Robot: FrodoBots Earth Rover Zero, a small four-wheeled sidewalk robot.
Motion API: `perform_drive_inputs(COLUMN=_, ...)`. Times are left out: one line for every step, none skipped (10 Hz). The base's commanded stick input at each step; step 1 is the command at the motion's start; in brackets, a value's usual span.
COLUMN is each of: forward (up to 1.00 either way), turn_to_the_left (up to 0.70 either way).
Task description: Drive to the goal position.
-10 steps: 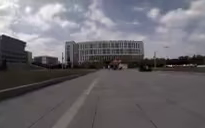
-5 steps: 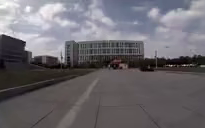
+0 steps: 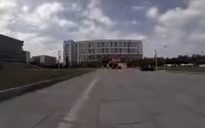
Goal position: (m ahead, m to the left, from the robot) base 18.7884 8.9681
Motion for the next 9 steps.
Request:
perform_drive_inputs(forward=1.00, turn_to_the_left=0.02)
perform_drive_inputs(forward=1.00, turn_to_the_left=0.02)
perform_drive_inputs(forward=1.00, turn_to_the_left=0.02)
perform_drive_inputs(forward=1.00, turn_to_the_left=0.02)
perform_drive_inputs(forward=1.00, turn_to_the_left=0.02)
perform_drive_inputs(forward=1.00, turn_to_the_left=0.02)
perform_drive_inputs(forward=1.00, turn_to_the_left=0.02)
perform_drive_inputs(forward=1.00, turn_to_the_left=0.02)
perform_drive_inputs(forward=1.00, turn_to_the_left=0.02)
